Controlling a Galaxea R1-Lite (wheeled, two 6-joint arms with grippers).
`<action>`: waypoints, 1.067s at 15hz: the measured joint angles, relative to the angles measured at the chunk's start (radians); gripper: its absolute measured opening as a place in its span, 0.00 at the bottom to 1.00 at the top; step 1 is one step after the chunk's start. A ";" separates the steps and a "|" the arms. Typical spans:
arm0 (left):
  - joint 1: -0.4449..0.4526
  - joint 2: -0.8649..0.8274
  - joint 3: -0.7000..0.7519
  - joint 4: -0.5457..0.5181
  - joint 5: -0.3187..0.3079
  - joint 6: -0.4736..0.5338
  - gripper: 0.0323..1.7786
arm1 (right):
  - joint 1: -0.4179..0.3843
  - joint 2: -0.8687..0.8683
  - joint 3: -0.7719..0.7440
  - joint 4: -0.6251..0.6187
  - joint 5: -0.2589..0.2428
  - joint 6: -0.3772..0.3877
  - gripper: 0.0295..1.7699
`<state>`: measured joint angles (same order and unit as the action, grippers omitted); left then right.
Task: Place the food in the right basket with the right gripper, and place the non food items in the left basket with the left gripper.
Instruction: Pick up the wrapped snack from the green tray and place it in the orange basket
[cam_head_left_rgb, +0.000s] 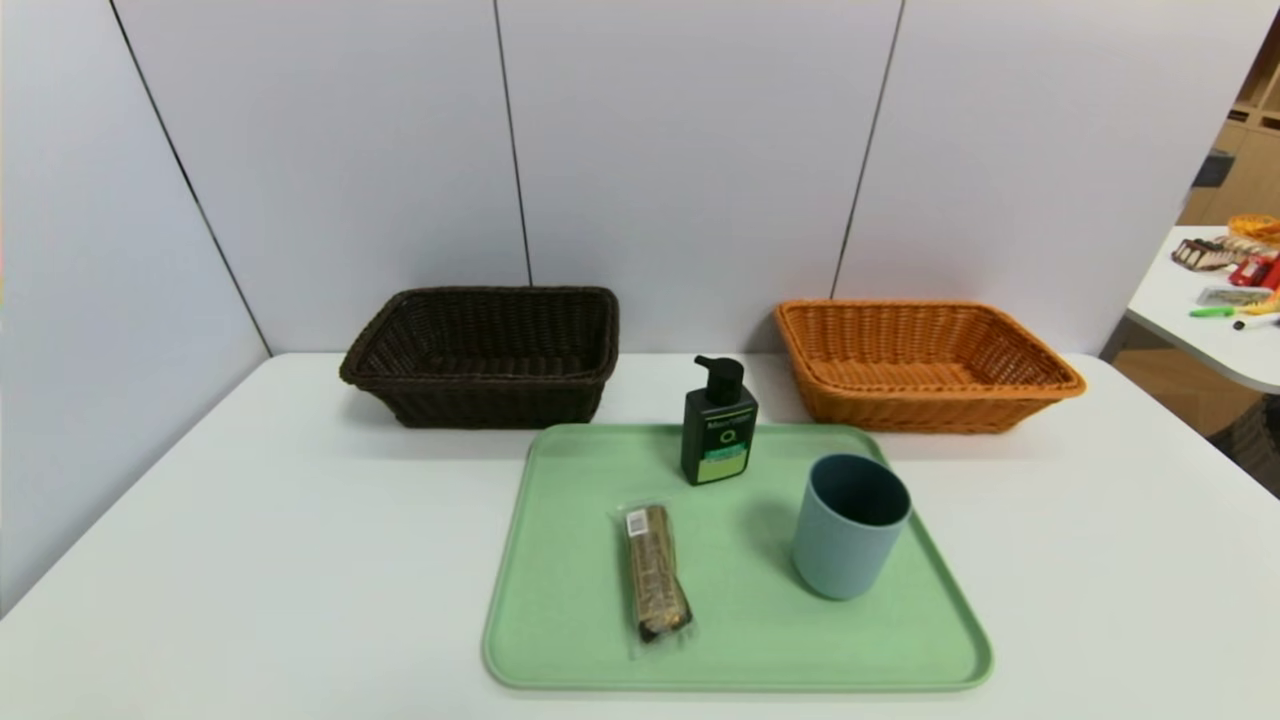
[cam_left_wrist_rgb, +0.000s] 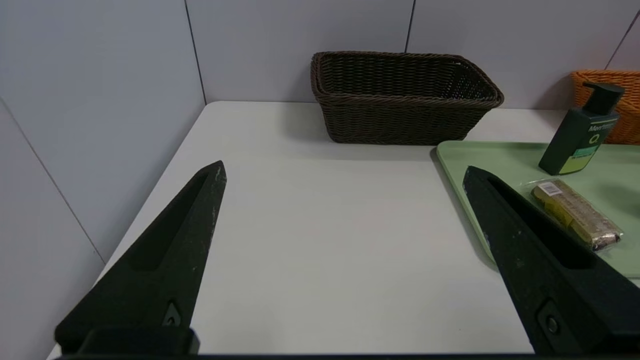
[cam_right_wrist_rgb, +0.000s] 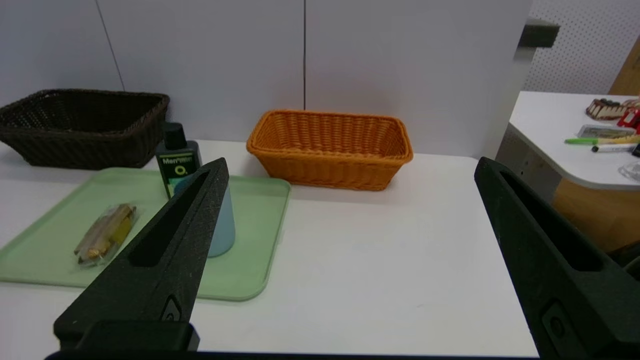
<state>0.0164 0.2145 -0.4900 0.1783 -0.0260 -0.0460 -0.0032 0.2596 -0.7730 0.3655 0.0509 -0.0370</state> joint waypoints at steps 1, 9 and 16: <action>0.000 0.051 -0.031 -0.001 0.000 0.000 0.95 | 0.000 0.068 -0.090 0.032 0.007 -0.005 0.96; 0.002 0.527 -0.319 -0.010 0.022 -0.006 0.95 | 0.028 0.681 -0.594 0.094 0.036 -0.017 0.96; -0.105 0.850 -0.429 -0.046 0.070 -0.030 0.95 | 0.380 1.168 -0.973 0.231 -0.052 -0.001 0.96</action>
<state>-0.0883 1.0640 -0.9194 0.1328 0.0440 -0.0755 0.3766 1.4279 -1.7464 0.5964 -0.0013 -0.0379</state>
